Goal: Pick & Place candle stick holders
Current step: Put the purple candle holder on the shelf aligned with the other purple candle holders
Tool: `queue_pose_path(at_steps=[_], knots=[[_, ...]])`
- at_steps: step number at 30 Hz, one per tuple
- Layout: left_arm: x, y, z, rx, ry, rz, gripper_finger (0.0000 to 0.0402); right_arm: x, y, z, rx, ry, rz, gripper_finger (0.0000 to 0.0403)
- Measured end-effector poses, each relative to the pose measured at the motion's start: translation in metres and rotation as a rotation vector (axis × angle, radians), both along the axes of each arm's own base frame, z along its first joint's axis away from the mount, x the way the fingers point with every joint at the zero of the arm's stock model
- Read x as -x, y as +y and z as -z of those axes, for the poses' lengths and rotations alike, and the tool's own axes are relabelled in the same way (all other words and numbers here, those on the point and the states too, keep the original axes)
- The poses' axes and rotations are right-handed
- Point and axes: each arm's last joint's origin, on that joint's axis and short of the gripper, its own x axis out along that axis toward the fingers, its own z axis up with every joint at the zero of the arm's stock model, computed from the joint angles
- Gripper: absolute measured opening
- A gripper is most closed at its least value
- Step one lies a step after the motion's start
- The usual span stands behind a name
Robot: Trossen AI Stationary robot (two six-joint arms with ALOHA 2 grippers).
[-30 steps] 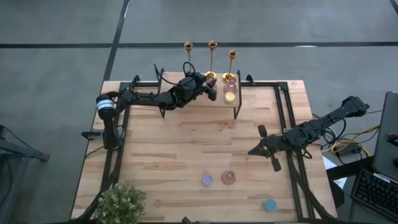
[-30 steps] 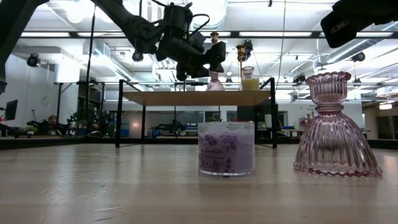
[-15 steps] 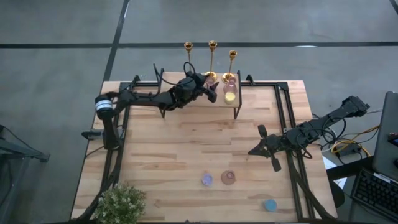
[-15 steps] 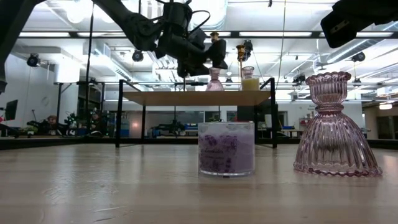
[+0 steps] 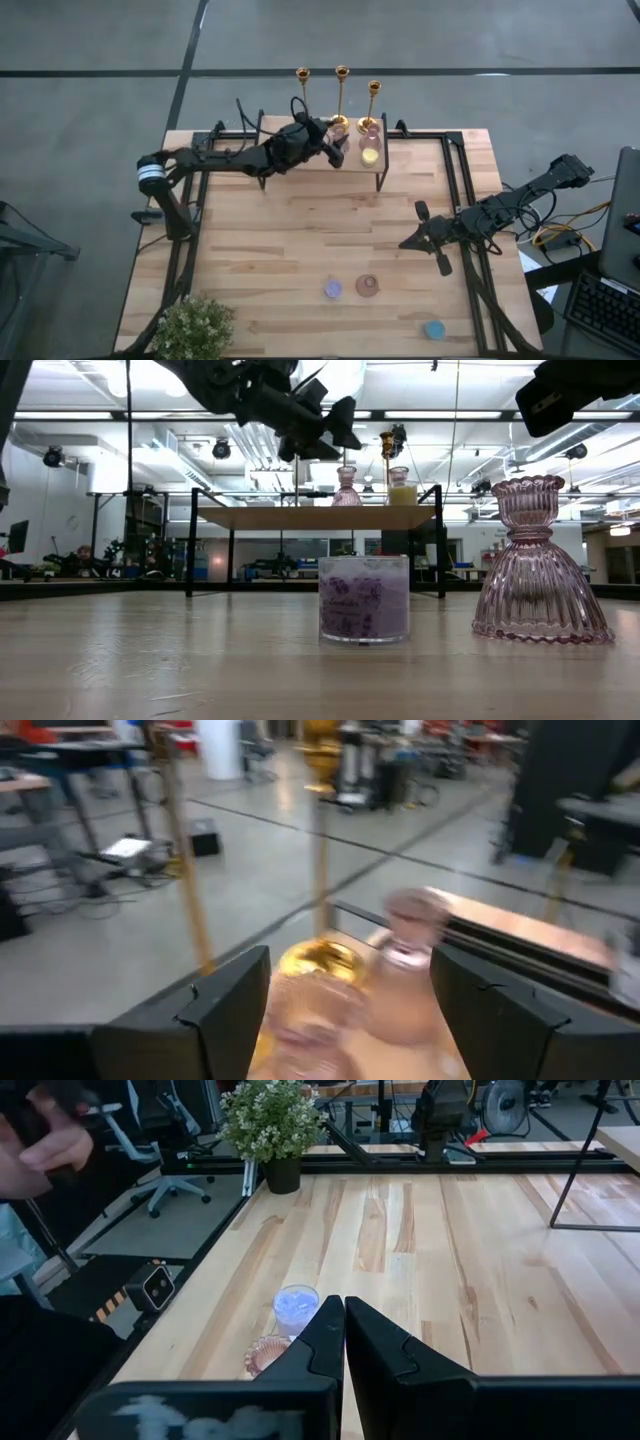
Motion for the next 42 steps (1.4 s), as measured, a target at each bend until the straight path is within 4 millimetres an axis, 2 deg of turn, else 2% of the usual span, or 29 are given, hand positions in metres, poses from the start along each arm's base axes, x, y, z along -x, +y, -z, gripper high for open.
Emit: queue_pose_path(at_steps=[4, 12, 18, 21, 30, 42], knots=[[-0.008, -0.027, 0.003, -0.007, 0.052, 0.126, 0.028, 0.0, 0.0, 0.0, 0.0, 0.0, 0.0, 0.0008], [-0.02, -0.108, 0.01, -0.057, 0.163, 0.453, 0.0279, 0.0, 0.0, 0.0, 0.0, 0.0, 0.0, 0.0008], [-0.022, -0.167, 0.017, -0.078, 0.182, 0.605, 0.0278, 0.0, 0.0, 0.0, 0.0, 0.0, 0.0, 0.0008], [-0.023, -0.189, 0.025, -0.065, 0.194, 0.648, 0.0278, 0.0, 0.0, 0.0, 0.0, 0.0, 0.0, 0.0008], [-0.031, -0.231, 0.071, 0.056, 0.298, 0.727, 0.0278, 0.0, 0.0, 0.0, 0.0, 0.001, 0.0, 0.0008], [-0.048, -0.261, 0.132, 0.166, 0.299, 0.804, 0.0278, 0.0, 0.0, 0.0, 0.0, 0.0, 0.0, 0.0008]])
